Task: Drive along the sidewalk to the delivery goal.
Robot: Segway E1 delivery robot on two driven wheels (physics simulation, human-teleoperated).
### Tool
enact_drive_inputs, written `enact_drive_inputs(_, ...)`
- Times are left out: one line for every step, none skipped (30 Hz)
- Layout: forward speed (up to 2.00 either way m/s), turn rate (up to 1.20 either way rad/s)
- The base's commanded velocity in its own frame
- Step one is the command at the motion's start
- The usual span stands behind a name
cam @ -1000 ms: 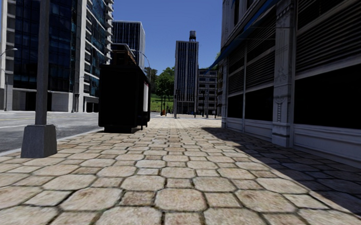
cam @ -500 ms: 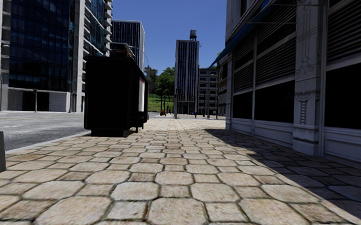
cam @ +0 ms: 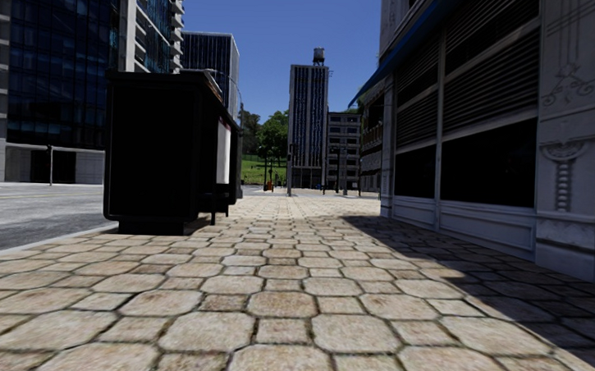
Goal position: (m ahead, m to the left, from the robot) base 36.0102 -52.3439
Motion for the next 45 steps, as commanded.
enact_drive_inputs(1.99, 0.0)
enact_drive_inputs(1.99, 0.0)
enact_drive_inputs(1.99, 0.0)
enact_drive_inputs(1.99, 0.0)
enact_drive_inputs(1.99, 0.0)
enact_drive_inputs(1.99, 0.0)
enact_drive_inputs(1.99, 0.0)
enact_drive_inputs(1.99, 0.0)
enact_drive_inputs(1.99, 0.0)
enact_drive_inputs(1.99, 0.0)
enact_drive_inputs(1.99, 0.0)
enact_drive_inputs(1.99, 0.0)
enact_drive_inputs(1.99, 0.0)
enact_drive_inputs(1.99, 0.0)
enact_drive_inputs(1.99, 0.0)
enact_drive_inputs(1.99, 0.0)
enact_drive_inputs(1.99, 0.0)
enact_drive_inputs(1.99, 0.0)
enact_drive_inputs(1.99, 0.0)
enact_drive_inputs(1.99, 0.0)
enact_drive_inputs(1.99, 0.0)
enact_drive_inputs(1.99, 0.0)
enact_drive_inputs(1.99, 0.0)
enact_drive_inputs(1.99, 0.0)
enact_drive_inputs(1.99, 0.0)
enact_drive_inputs(1.99, 0.0)
enact_drive_inputs(1.99, 0.0)
enact_drive_inputs(1.99, 0.0)
enact_drive_inputs(1.99, 0.0)
enact_drive_inputs(1.99, 0.0)
enact_drive_inputs(1.99, 0.0)
enact_drive_inputs(1.99, 0.0)
enact_drive_inputs(1.99, 0.0)
enact_drive_inputs(1.99, 0.0)
enact_drive_inputs(1.99, 0.0)
enact_drive_inputs(1.99, 0.0)
enact_drive_inputs(1.99, 0.0)
enact_drive_inputs(1.99, 0.0)
enact_drive_inputs(1.99, 0.0)
enact_drive_inputs(1.99, 0.0)
enact_drive_inputs(1.99, 0.0)
enact_drive_inputs(1.99, 0.0)
enact_drive_inputs(1.99, 0.0)
enact_drive_inputs(1.99, 0.0)
enact_drive_inputs(1.99, 0.0)
